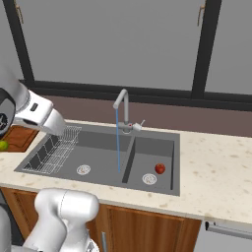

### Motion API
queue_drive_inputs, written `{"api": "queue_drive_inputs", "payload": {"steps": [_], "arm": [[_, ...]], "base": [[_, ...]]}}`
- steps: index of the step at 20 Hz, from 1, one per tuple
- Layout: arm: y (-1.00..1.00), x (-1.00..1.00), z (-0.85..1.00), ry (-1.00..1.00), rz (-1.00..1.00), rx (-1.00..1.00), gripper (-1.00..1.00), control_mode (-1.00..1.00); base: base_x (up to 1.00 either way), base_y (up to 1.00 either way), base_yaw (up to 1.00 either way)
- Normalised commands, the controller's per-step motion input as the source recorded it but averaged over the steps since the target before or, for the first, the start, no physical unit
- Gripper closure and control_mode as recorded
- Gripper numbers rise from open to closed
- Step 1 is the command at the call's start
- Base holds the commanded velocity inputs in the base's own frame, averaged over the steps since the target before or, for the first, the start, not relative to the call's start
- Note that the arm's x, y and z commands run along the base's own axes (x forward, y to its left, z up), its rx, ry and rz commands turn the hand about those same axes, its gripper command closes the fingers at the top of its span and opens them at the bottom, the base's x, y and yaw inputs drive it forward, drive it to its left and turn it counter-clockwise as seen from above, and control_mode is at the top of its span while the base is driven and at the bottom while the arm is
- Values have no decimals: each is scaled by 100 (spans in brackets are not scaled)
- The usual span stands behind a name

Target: Pick the apple, pear from the sink and place them on the cutting board to airdry. Then turn off the sink faucet.

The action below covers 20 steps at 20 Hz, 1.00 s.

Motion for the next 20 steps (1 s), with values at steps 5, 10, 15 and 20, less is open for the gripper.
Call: {"api": "queue_drive_inputs", "payload": {"steps": [5, 10, 15, 20], "arm": [[-59, 0, -5, 3, -16, -4, -100, -100], [-61, 1, -11, 4, -15, -1, -100, -100], [-37, 2, -23, 1, -12, 0, -100, -100], [-21, 9, -34, 1, -10, 0, -100, -100]], "base": [[0, 0, 0], [0, 0, 0], [0, 0, 0], [0, 0, 0]]}}
